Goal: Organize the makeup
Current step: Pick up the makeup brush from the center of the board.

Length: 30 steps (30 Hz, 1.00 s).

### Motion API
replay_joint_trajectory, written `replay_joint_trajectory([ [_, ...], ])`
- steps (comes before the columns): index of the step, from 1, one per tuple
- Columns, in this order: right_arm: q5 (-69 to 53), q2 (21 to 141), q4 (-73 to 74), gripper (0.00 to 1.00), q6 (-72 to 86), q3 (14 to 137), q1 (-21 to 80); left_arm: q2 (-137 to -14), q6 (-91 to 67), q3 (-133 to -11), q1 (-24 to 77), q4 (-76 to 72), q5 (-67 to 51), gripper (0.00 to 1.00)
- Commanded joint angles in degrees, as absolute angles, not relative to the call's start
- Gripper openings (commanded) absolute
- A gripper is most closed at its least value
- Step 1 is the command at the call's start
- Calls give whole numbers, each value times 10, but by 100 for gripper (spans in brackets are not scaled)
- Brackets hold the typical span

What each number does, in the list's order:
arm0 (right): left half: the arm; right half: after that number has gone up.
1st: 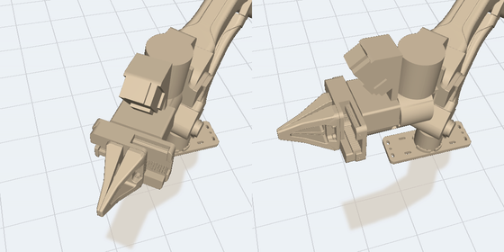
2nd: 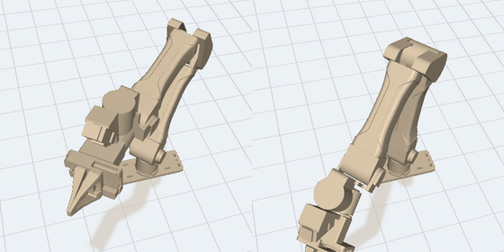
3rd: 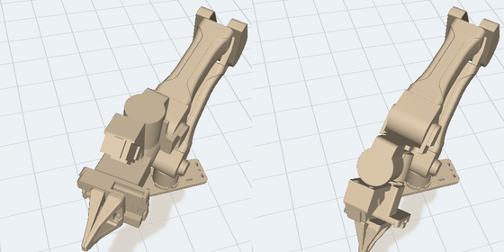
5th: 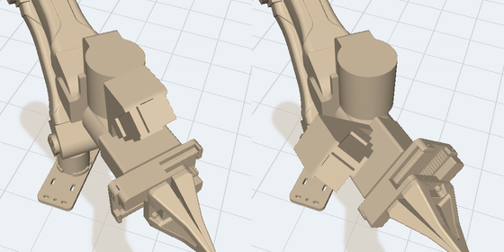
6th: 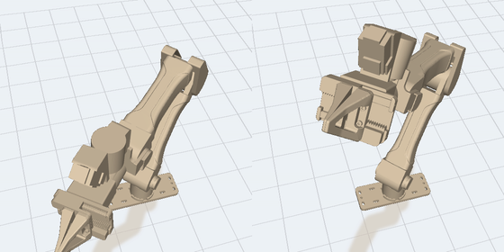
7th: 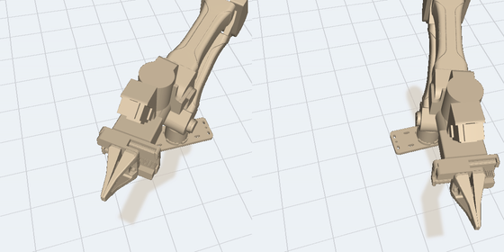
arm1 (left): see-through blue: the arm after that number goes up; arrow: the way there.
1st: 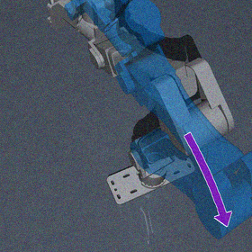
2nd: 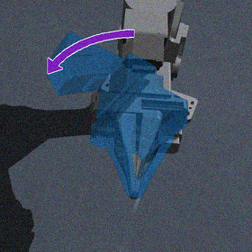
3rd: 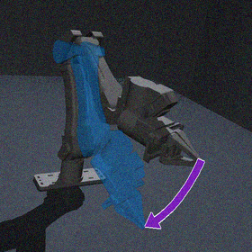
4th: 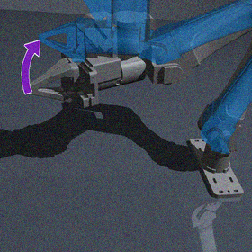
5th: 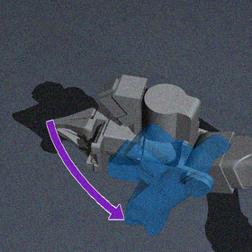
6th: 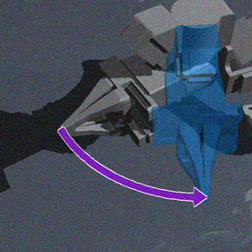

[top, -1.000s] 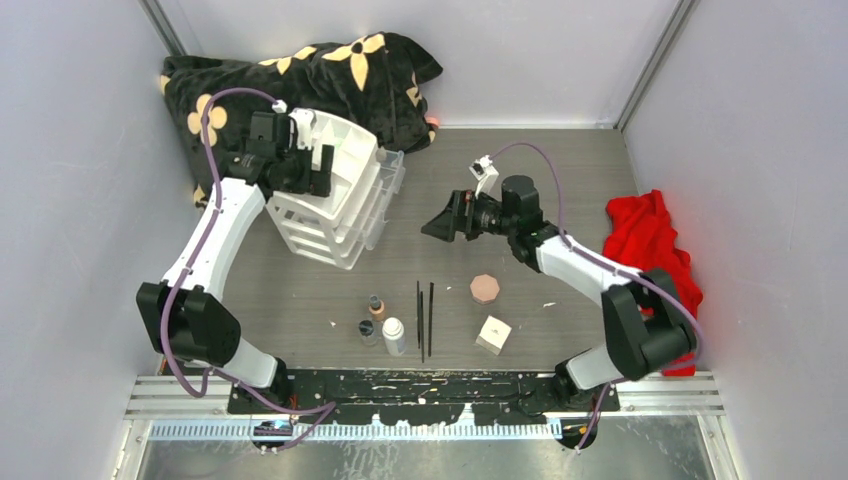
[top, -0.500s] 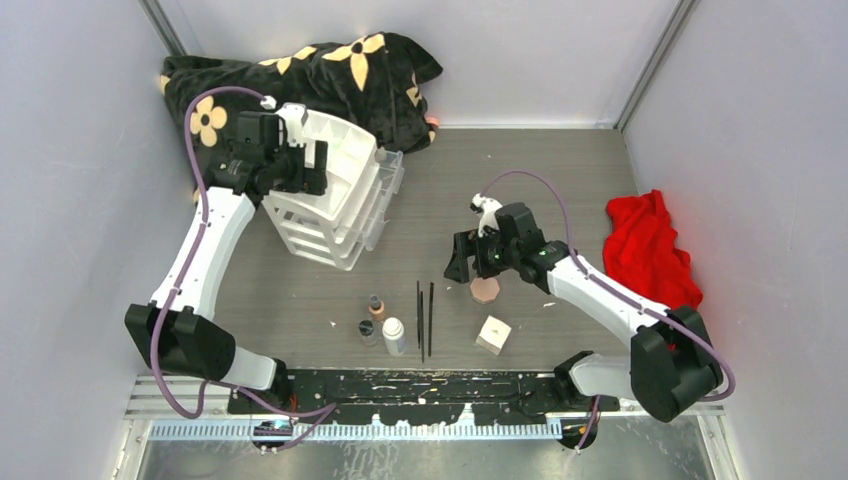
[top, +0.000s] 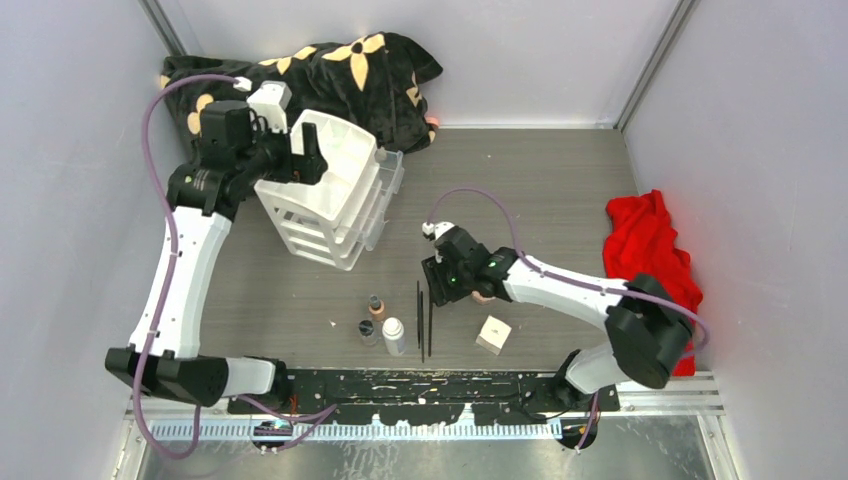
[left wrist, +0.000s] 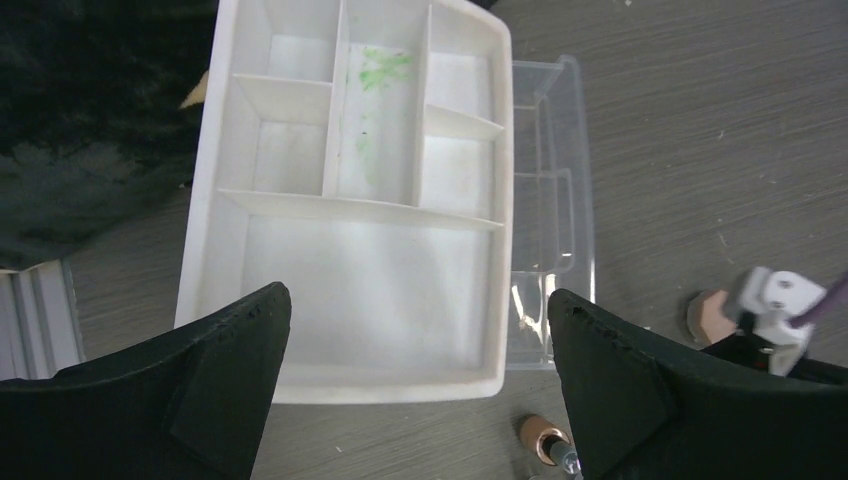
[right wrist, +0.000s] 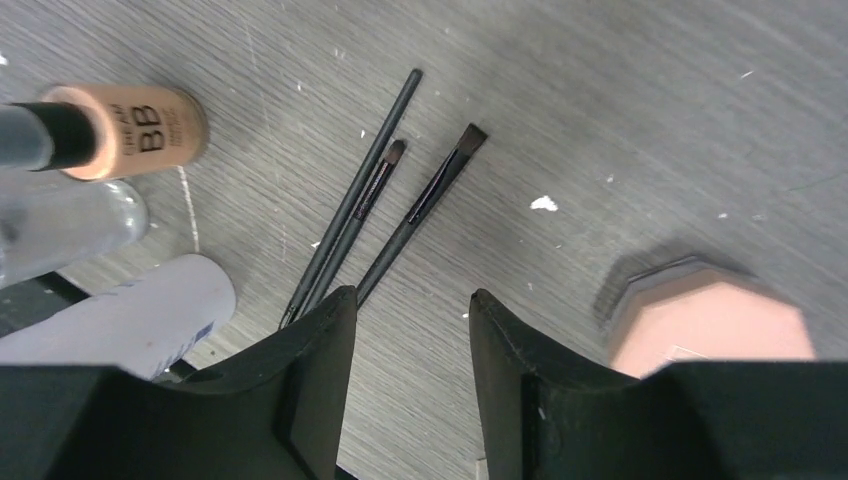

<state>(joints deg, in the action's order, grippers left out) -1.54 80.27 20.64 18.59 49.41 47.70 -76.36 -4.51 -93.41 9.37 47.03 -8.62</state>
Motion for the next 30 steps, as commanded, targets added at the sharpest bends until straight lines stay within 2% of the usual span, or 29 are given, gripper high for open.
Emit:
replay_joint_trajectory([
  [1,64,855,213,48,243,539,514,-713,-59,-957,92,483,-124,100],
  [5,82,895,217,38,272,566,530,-696,-64,-942,91,488,-131,100],
  [15,119,964,243,39,290,618,534,-649,-65,-891,92,475,-150,100],
  [30,161,1002,244,40,319,610,534,-625,-63,-862,91,475,-170,100],
])
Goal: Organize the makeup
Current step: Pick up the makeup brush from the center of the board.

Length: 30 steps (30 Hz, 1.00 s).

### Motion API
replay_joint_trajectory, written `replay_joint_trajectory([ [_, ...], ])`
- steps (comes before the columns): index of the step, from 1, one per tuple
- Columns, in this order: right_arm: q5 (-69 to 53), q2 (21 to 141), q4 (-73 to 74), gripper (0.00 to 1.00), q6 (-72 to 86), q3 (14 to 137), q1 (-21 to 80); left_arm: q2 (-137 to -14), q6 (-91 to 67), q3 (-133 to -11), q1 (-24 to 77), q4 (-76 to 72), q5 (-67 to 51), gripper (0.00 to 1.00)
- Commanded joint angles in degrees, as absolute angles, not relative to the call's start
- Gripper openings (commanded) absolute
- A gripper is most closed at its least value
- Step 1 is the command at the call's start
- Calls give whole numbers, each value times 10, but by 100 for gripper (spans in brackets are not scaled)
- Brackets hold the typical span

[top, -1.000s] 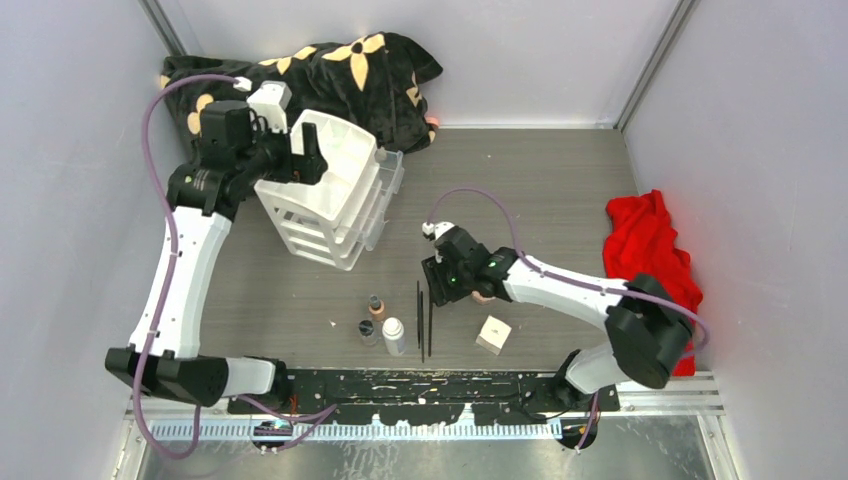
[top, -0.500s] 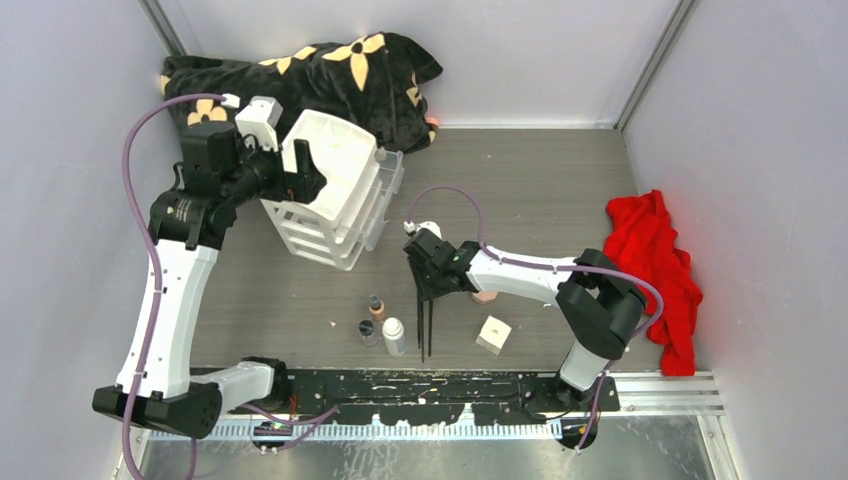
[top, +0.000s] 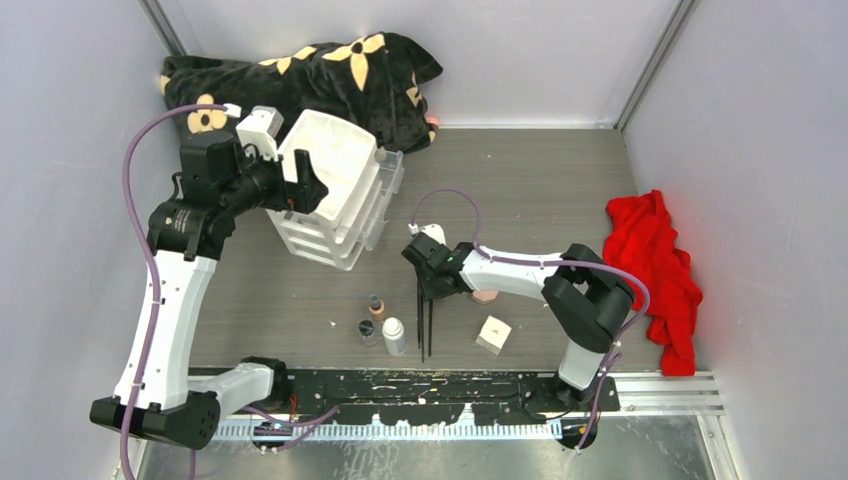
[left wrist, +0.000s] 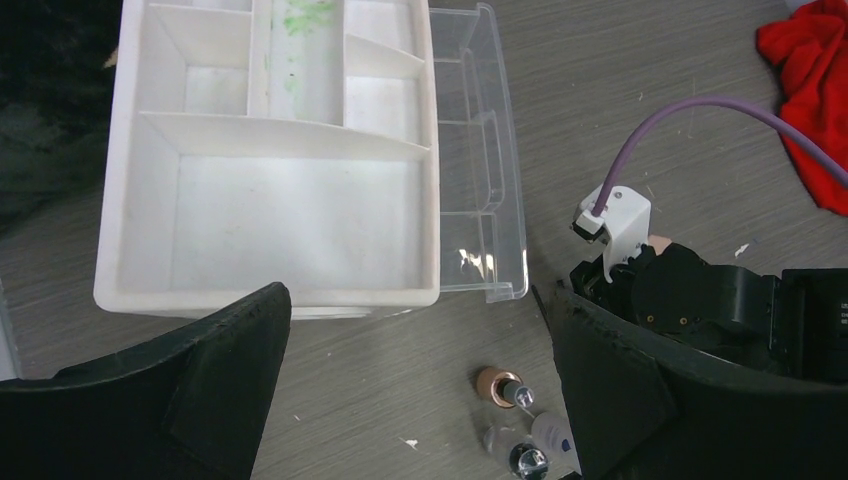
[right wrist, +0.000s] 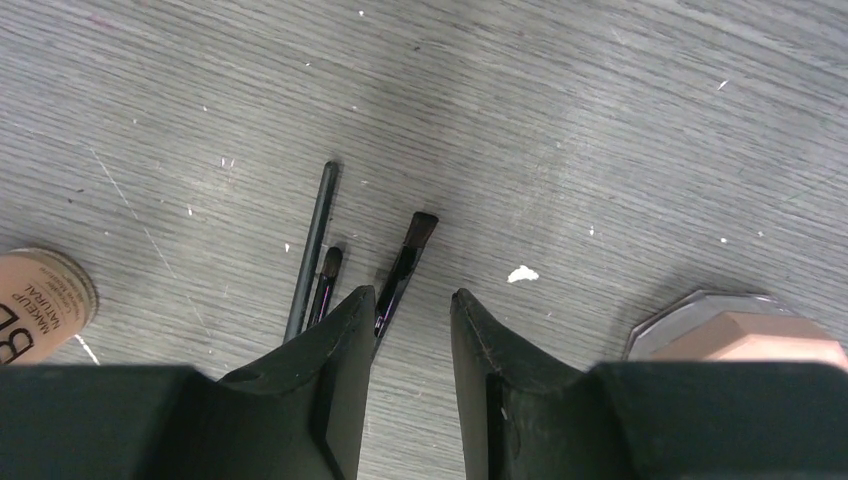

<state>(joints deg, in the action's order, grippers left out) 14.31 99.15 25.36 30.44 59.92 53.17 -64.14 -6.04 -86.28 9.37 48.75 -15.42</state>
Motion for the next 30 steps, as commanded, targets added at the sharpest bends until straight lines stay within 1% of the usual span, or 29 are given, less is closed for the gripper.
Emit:
replay_joint_trajectory([
  [1,159,1007,241,39,321,608,534,-625,-62,-862,92,475,-170,100],
  [7,156,1020,217,40,330,580,534,-622,-60,-860,91,475,-172,100],
  [9,158,1024,218,38,335,575,534,-621,-60,-858,92,475,-173,100],
  [13,167,1030,228,24,340,564,533,-620,-60,-856,91,475,-175,100],
  [15,177,1033,239,13,343,559,533,-618,-61,-852,91,464,-175,100],
  [16,180,1034,243,6,345,554,532,-617,-61,-850,92,460,-174,100],
  [17,184,1033,244,1,347,549,531,-616,-61,-848,92,457,-174,100],
  [23,186,1009,235,1,334,543,517,-618,-58,-847,91,455,-170,100],
  [30,190,948,262,1,276,653,479,-619,-59,-845,91,456,-167,100],
])
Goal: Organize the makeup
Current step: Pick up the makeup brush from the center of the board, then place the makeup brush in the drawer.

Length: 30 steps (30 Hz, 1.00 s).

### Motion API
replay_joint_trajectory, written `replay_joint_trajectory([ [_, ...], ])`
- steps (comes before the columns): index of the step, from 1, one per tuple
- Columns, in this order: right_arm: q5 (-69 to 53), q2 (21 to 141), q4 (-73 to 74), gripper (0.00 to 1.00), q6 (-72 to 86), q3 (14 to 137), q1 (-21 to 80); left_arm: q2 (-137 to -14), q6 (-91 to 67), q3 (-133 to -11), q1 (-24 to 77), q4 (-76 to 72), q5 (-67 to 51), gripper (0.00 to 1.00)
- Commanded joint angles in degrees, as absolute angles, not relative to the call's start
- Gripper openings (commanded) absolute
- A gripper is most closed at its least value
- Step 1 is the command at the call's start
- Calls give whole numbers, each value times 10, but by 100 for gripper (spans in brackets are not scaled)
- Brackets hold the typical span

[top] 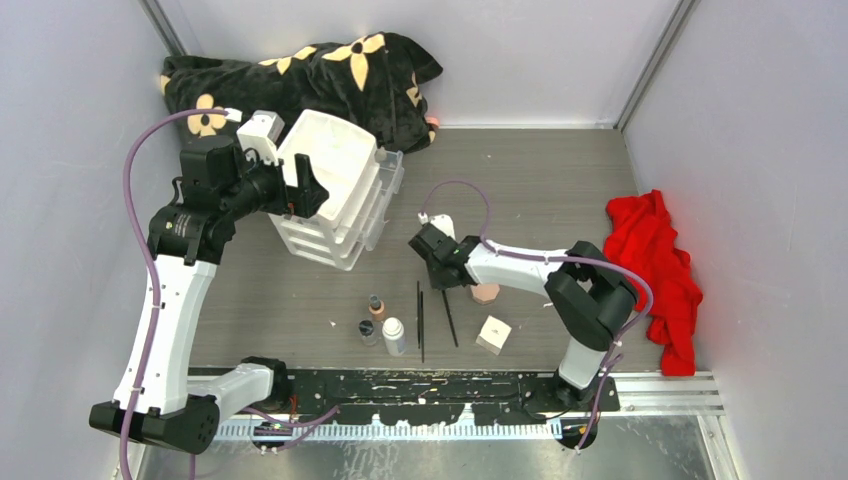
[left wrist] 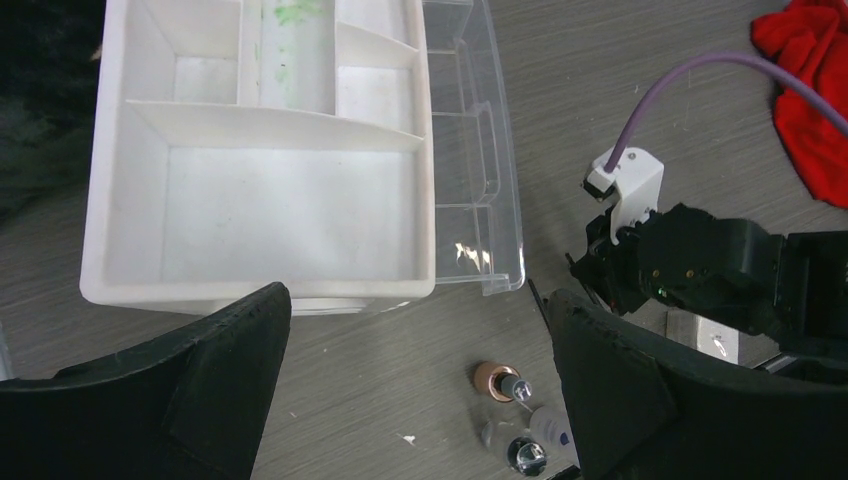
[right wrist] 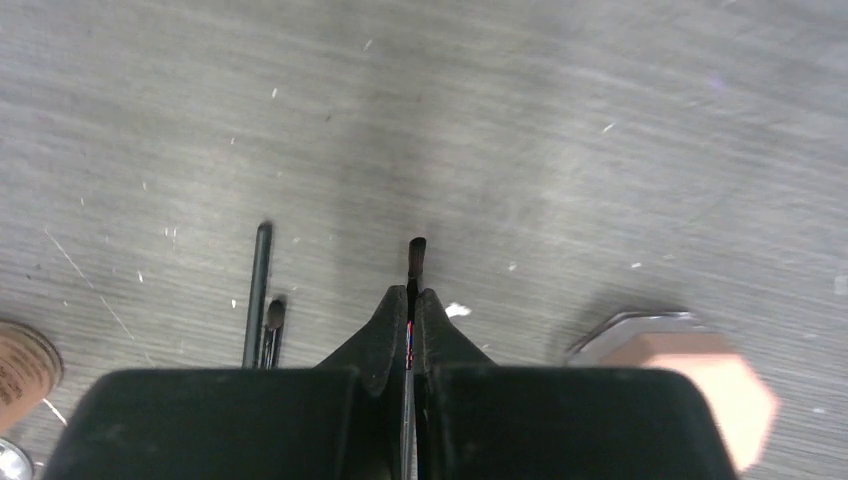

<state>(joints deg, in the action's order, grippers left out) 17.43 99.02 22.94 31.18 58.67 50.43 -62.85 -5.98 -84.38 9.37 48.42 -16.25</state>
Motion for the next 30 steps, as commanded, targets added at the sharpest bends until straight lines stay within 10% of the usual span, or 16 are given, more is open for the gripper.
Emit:
replay_joint_trajectory([
  [1,185,942,262,1,271,669,473,-618,-59,-843,91,456,-166,100],
  [17,107,1017,192,1,257,1048,422,-620,-62,-835,91,460,-167,100],
  [30,108,1113,73,1,285,1090,419,-608,-55,-837,92,470,-160,100],
])
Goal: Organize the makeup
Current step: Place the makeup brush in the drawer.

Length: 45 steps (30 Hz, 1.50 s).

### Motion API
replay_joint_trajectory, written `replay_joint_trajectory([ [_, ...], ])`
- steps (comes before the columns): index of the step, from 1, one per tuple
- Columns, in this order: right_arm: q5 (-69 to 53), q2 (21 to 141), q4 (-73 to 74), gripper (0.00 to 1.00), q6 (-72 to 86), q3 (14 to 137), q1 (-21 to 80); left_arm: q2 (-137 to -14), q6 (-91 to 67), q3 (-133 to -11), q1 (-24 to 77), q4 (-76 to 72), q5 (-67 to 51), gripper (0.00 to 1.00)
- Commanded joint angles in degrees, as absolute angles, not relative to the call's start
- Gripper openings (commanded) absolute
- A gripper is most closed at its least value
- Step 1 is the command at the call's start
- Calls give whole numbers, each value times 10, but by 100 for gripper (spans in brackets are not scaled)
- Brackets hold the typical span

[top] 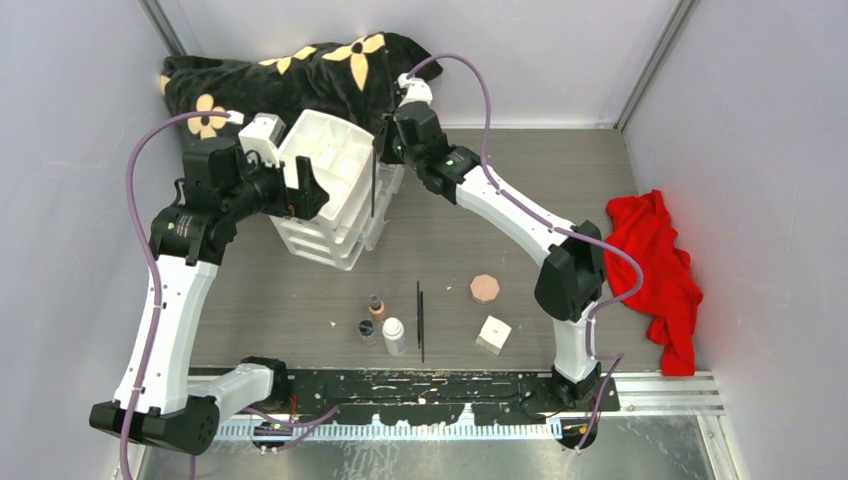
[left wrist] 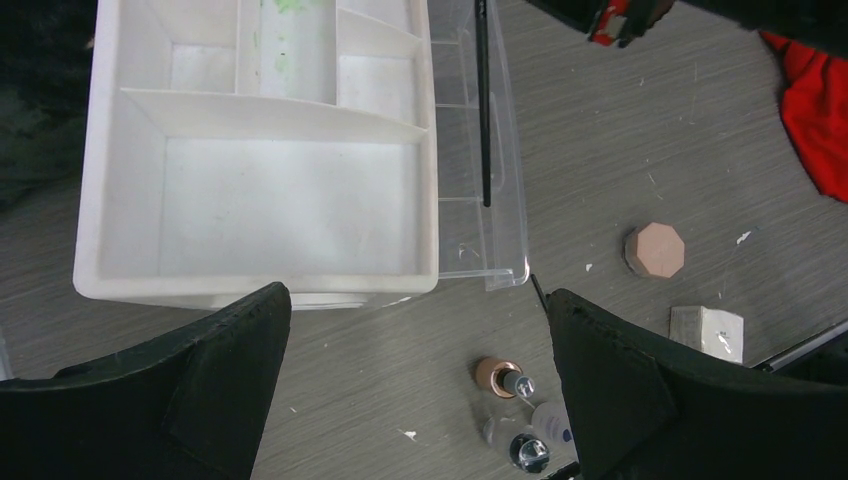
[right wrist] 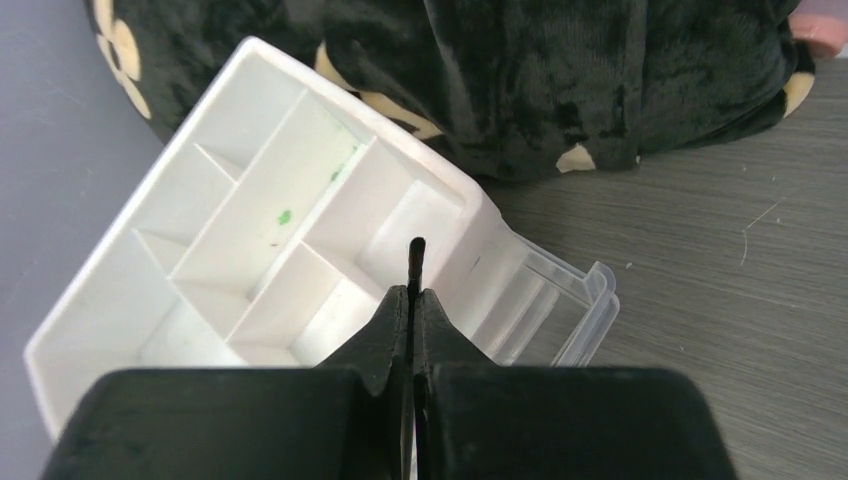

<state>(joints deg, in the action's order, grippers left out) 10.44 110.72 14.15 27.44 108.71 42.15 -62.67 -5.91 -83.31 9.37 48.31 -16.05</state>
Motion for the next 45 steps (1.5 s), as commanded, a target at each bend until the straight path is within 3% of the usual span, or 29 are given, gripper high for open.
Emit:
replay_joint_trajectory([
  [1,109,1117,67,1,287,1084,420,-608,-54,-836,91,470,-160,100],
  [6,97,1120,53,1,305,1057,423,-611,-53,-833,91,470,-157,100],
  [7,96,1117,52,5,305,1050,425,-611,-52,-832,91,470,-157,100],
  [10,97,1105,57,42,290,1036,431,-612,-53,-829,91,470,-155,100],
  [12,91,1097,61,53,281,1030,433,-613,-54,-829,91,470,-155,100],
  [14,86,1089,63,57,277,1019,433,-613,-54,-829,92,470,-155,100],
  [23,149,956,111,57,203,940,457,-621,-51,-836,91,470,-143,100],
  [27,184,882,196,56,172,886,468,-624,-51,-837,91,468,-140,100],
  [30,219,852,285,51,157,830,490,-625,-51,-837,91,466,-137,100],
  [34,234,831,366,39,185,715,535,-625,-52,-837,91,466,-137,100],
  [38,239,815,390,39,244,628,582,-629,-51,-836,91,465,-138,100],
  [45,208,846,363,38,265,626,599,-629,-57,-832,91,459,-148,100],
])
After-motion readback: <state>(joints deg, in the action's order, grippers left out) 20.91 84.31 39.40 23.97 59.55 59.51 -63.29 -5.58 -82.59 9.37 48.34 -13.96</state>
